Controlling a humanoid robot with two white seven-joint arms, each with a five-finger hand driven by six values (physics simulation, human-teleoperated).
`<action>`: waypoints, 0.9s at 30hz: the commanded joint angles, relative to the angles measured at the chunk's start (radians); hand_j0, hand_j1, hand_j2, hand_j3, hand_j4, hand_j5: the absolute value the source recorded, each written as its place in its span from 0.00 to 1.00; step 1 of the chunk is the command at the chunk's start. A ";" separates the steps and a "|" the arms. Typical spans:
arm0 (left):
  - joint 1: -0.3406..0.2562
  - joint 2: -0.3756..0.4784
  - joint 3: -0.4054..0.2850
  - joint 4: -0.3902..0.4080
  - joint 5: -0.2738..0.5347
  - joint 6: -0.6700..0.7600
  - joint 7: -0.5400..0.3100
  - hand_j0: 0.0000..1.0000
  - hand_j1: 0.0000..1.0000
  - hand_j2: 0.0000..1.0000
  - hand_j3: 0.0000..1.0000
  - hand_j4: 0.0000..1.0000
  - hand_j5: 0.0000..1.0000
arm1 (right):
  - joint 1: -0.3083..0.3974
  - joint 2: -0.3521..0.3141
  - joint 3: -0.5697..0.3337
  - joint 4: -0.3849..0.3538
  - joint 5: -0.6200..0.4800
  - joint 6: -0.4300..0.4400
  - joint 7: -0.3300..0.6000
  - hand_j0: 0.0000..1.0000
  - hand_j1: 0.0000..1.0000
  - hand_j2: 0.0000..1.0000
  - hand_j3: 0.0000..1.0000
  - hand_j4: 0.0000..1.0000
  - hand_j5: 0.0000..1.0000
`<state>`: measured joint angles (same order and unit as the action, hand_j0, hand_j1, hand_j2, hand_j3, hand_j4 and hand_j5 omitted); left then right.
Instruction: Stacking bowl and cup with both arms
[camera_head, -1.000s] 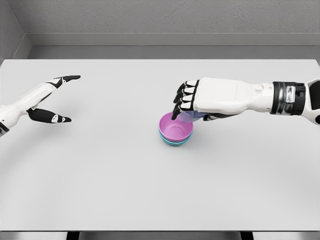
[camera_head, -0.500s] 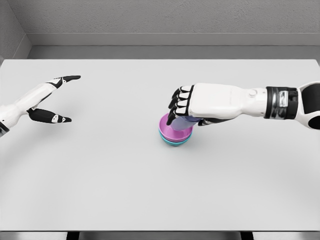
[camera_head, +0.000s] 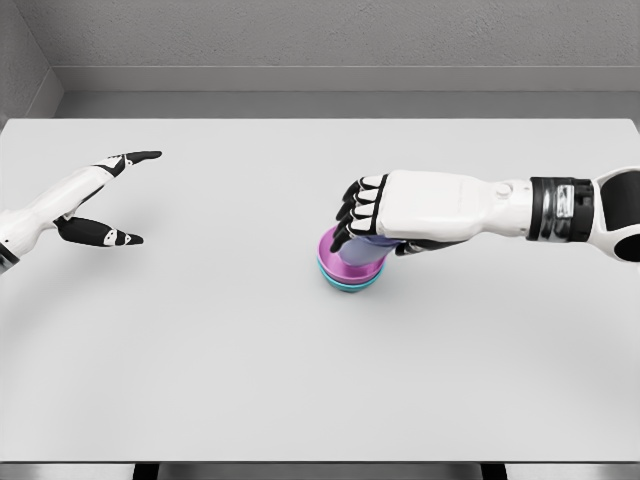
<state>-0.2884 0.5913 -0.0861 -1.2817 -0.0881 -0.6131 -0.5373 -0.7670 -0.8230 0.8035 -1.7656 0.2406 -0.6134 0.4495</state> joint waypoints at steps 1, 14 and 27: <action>0.000 0.001 0.000 -0.001 0.008 0.002 0.000 1.00 1.00 1.00 1.00 1.00 1.00 | 0.000 -0.001 -0.001 0.000 -0.006 0.002 0.000 0.88 0.88 0.88 0.88 0.88 0.88; 0.002 0.001 0.000 -0.004 0.008 0.002 0.000 1.00 1.00 1.00 1.00 1.00 1.00 | -0.006 -0.005 -0.006 0.000 -0.007 0.002 -0.003 1.00 1.00 1.00 1.00 1.00 1.00; 0.009 0.001 0.002 -0.008 0.008 0.002 0.000 1.00 1.00 1.00 1.00 1.00 1.00 | 0.017 -0.226 -0.092 0.098 -0.041 0.002 -0.005 1.00 1.00 1.00 1.00 1.00 1.00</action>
<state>-0.2792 0.5905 -0.0848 -1.2889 -0.0880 -0.6131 -0.5373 -0.7471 -1.0144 0.7201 -1.7033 0.2128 -0.6131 0.4455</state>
